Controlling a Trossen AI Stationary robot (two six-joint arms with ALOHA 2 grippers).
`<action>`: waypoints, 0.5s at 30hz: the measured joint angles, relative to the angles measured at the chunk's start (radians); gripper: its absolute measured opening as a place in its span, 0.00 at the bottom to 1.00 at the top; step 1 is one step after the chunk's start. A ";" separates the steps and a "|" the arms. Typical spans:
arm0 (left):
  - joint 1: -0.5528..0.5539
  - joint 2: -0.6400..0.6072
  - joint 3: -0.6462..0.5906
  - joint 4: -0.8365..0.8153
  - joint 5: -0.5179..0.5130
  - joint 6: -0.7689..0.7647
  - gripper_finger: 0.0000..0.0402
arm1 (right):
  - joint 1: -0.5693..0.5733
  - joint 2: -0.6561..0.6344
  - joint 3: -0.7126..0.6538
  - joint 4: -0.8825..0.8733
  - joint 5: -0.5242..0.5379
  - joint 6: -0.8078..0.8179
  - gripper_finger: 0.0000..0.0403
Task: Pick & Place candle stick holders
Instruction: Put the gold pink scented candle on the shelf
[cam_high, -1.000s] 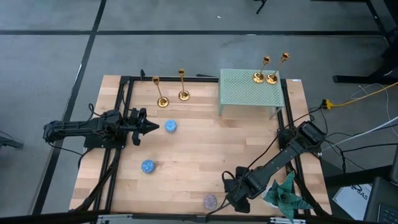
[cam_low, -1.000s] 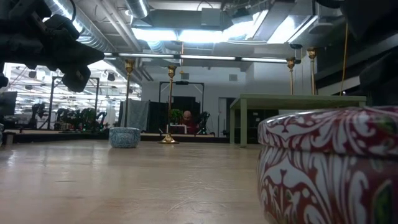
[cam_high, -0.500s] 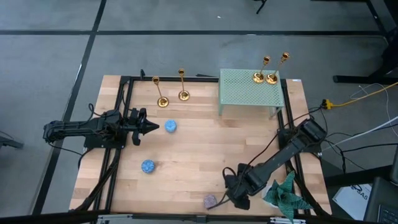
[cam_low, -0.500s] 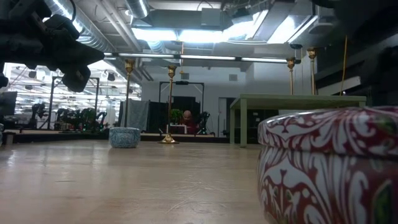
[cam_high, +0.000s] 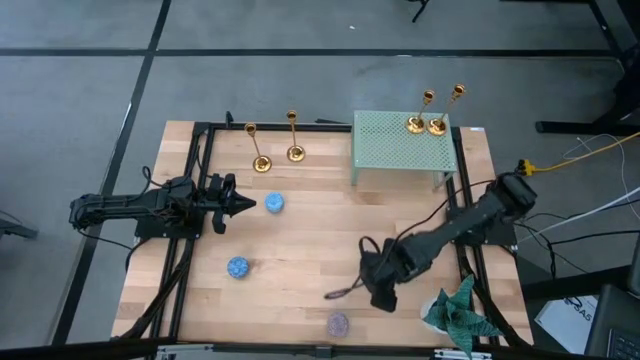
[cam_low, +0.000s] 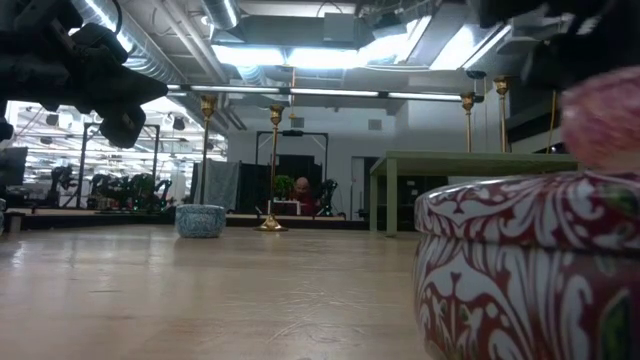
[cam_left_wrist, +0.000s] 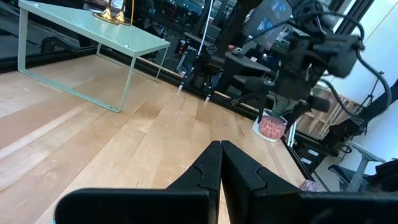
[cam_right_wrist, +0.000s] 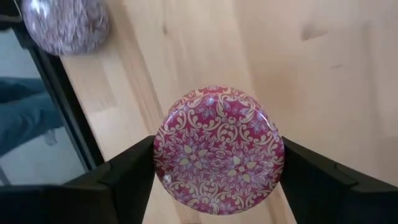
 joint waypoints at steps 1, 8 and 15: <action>0.000 0.000 0.000 0.000 0.000 0.000 0.01 | -0.016 -0.013 0.000 -0.011 -0.001 -0.005 0.72; 0.000 0.000 0.000 0.000 0.000 0.000 0.01 | -0.137 -0.106 0.000 -0.104 0.000 -0.049 0.72; 0.000 0.000 0.000 0.000 0.000 0.000 0.01 | -0.267 -0.208 0.000 -0.161 0.003 -0.114 0.72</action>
